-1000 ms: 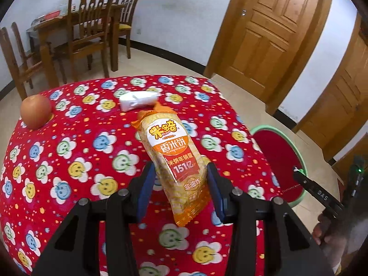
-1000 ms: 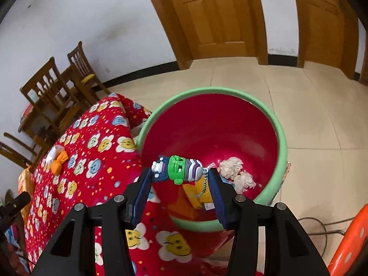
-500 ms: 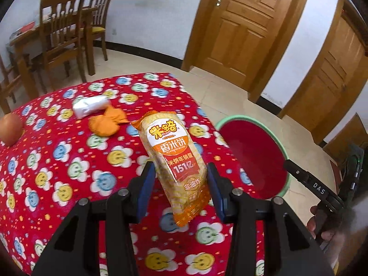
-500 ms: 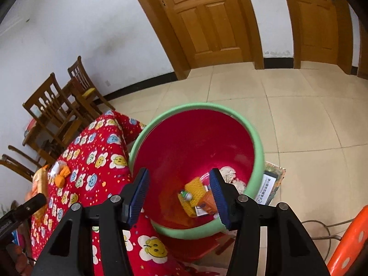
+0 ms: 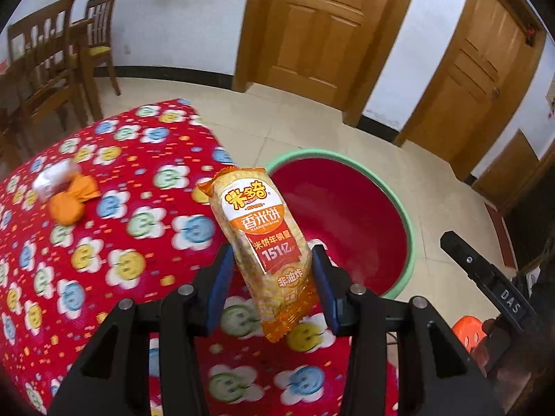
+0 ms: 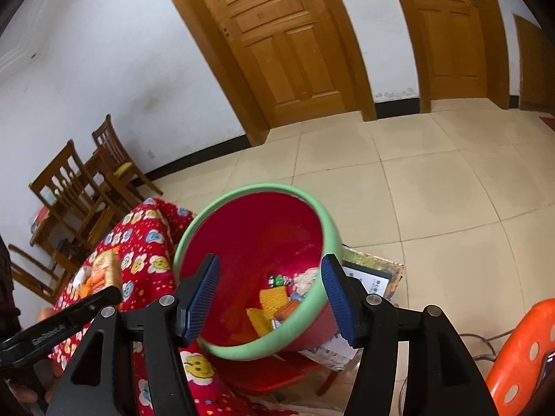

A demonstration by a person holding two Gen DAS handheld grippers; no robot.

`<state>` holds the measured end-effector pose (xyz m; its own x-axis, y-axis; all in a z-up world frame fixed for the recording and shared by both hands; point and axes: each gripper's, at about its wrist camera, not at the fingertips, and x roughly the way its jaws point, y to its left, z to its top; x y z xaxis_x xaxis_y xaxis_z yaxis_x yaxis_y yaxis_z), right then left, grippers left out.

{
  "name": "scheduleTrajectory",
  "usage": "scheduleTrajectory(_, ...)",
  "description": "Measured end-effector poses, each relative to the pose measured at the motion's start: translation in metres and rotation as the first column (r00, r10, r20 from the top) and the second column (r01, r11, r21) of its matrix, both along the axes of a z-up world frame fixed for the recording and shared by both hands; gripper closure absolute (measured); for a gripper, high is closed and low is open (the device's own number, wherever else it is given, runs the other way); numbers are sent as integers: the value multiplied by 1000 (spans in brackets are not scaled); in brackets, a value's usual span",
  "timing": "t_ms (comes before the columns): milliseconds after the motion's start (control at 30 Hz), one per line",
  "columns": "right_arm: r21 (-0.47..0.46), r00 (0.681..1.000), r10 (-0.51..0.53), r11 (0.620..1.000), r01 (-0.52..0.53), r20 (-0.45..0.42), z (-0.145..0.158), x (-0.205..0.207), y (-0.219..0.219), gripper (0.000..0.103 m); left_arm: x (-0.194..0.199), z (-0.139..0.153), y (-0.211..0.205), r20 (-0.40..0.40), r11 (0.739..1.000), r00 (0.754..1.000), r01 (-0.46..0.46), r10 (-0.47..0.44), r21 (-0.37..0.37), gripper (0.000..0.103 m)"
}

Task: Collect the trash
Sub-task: 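Move the left gripper over the bucket and open it to drop the packet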

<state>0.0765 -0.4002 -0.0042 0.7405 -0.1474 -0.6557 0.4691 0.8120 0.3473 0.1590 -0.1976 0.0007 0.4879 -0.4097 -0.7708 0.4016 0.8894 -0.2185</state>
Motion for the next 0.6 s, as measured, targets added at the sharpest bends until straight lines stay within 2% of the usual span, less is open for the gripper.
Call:
scheduleTrajectory(400, 37, 998, -63, 997, 63, -4, -11, -13, -27, 41, 13, -16, -63, 2, 993, 994, 106, -106, 47, 56)
scheduleTrajectory(467, 43, 998, -68, 997, 68, -6, -12, -13, -29, 41, 14, -16, -67, 8, 993, 994, 109, -110, 55, 54)
scheduleTrajectory(533, 45, 997, -70, 997, 71, -8, -12, -13, -28, 41, 15, -15, -69, 19, 992, 993, 111, -113, 60, 44)
scheduleTrajectory(600, 46, 998, -70, 996, 70, -8, -13, -13, -28, 41, 14, -13, -69, 34, 993, 994, 104, -106, 63, 39)
